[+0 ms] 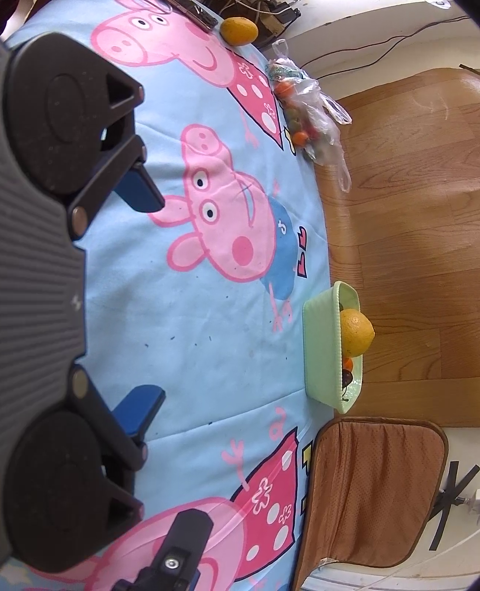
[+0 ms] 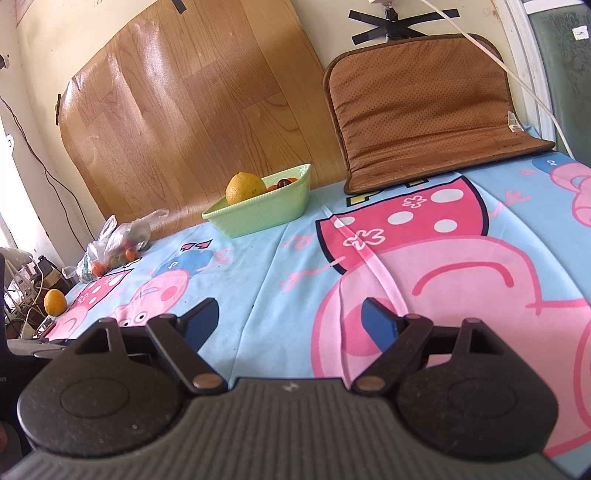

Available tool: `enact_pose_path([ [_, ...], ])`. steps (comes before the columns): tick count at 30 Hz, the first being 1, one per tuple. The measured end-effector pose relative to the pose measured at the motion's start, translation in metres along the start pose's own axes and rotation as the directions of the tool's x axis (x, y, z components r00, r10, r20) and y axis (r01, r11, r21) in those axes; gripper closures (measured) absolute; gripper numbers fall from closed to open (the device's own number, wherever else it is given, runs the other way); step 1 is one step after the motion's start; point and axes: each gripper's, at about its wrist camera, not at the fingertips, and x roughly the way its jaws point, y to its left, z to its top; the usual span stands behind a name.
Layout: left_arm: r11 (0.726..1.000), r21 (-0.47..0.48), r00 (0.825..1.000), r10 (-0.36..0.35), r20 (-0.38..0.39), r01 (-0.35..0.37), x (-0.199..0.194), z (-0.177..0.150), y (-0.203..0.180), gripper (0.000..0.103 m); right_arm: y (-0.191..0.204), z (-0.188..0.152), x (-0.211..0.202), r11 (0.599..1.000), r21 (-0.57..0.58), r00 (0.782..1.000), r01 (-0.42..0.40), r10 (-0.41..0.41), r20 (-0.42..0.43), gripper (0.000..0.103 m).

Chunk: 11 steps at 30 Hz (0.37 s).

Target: Organize fruits

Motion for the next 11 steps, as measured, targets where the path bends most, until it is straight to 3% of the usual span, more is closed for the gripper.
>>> enact_pose_path([
  [11, 0.999, 0.004, 0.999, -0.051, 0.018, 0.051, -0.0065, 0.0004, -0.0021, 0.000, 0.0004, 0.0003, 0.0005, 1.000, -0.004, 1.000, 0.000, 0.000, 0.003, 0.017],
])
